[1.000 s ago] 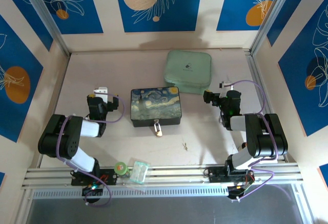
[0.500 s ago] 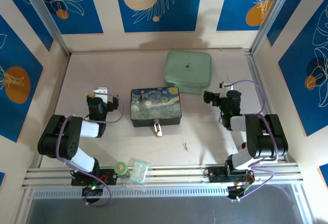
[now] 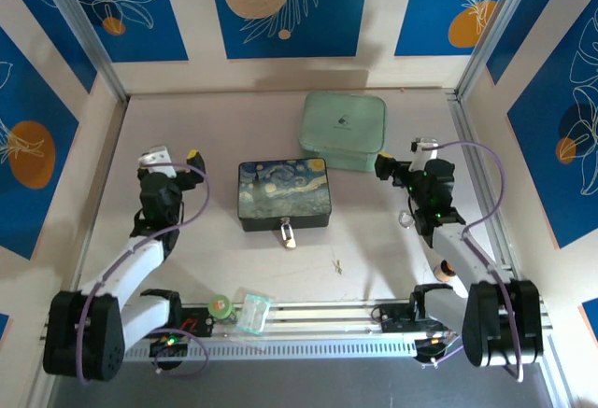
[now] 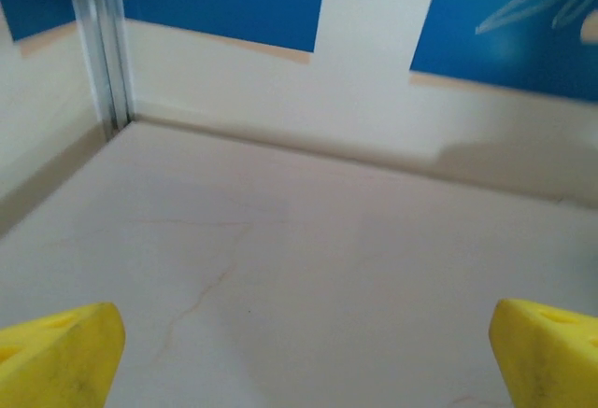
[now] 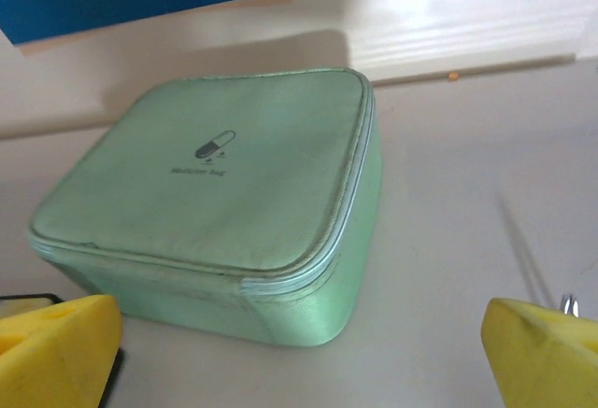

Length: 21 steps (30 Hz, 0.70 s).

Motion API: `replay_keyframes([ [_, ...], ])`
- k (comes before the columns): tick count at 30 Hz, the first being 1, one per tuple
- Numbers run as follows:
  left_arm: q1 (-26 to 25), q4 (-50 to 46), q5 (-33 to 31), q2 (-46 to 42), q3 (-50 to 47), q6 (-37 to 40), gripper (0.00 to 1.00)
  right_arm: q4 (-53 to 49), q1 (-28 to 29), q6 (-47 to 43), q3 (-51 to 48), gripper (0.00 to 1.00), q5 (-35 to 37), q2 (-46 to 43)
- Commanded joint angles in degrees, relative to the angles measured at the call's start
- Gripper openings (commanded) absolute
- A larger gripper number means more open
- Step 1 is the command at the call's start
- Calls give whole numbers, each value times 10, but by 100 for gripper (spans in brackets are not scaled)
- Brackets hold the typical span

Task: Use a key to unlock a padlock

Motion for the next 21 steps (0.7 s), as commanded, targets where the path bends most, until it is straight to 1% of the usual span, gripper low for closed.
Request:
replay_keyframes([
  [1, 7, -72, 53, -36, 3, -173, 99, -146, -9, 112, 55, 99, -48, -24],
  [3, 6, -110, 106, -46, 16, -228, 99, -197, -12, 117, 81, 99, -109, -17],
  [5, 0, -173, 149, -46, 37, -272, 99, -230, -5, 115, 96, 99, -156, -15],
  [6, -7, -195, 177, -46, 47, -279, 99, -254, 3, 112, 103, 99, -165, -16],
  [7, -19, -216, 190, -47, 56, -279, 99, -277, 13, 111, 108, 99, -161, -17],
  [9, -62, -306, 168, -47, 94, -274, 99, -329, 37, 116, 118, 99, -134, -19],
  [11, -113, -380, 136, -39, 135, -252, 99, -363, 55, 120, 121, 99, -127, -18],
  [13, -161, -429, 108, -26, 168, -248, 99, -390, 74, 127, 123, 99, -113, -16],
  [15, -204, -437, 114, -9, 184, -268, 100, -412, 98, 136, 122, 99, -104, -16],
  [17, -244, -420, 122, 7, 189, -280, 100, -431, 128, 141, 121, 99, -92, -16],
  [21, -330, -423, 99, 45, 210, -303, 99, -462, 202, 165, 110, 100, -60, -16],
])
